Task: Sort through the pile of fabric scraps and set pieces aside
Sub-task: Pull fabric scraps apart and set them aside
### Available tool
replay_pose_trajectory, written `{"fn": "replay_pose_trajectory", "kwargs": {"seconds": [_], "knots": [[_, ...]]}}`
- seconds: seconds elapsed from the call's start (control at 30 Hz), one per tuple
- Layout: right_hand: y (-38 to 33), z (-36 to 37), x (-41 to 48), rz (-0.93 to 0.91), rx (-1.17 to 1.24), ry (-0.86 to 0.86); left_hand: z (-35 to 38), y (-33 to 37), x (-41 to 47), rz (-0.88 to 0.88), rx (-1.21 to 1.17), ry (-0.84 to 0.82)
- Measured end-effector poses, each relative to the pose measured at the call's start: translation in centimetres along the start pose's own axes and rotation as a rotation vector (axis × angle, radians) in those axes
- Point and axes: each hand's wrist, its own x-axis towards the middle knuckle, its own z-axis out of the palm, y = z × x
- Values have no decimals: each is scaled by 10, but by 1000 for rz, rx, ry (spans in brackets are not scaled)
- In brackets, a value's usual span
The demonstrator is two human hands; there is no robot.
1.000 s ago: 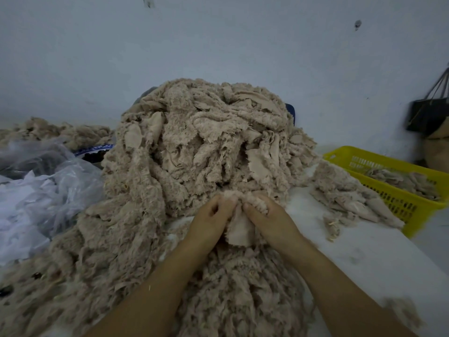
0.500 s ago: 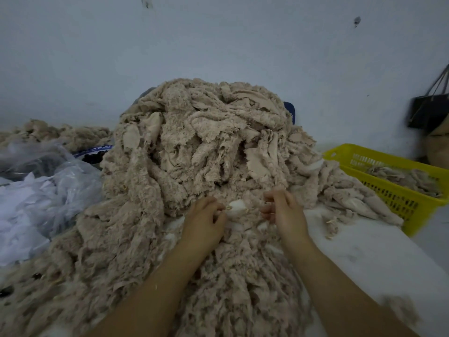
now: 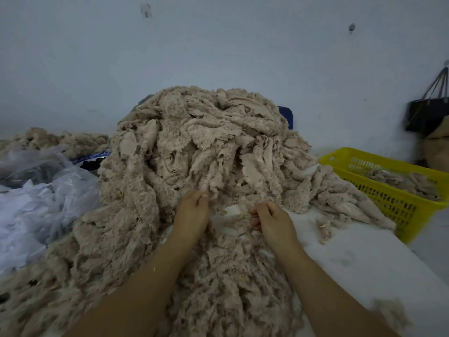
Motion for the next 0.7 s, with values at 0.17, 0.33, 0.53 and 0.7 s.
{"fn": "replay_pose_trajectory", "kwargs": {"seconds": [0.17, 0.33, 0.53, 0.7], "knots": [[-8, 3, -1, 66, 126, -72, 11, 30, -41, 335, -117, -198], [-7, 3, -2, 111, 292, -206, 19, 35, -61, 420, -184, -350], [-8, 8, 0, 84, 186, -32, 10, 26, -59, 389, -275, -264], [-14, -1, -2, -9, 186, -4, 5, 18, -49, 61, -447, -56]]}}
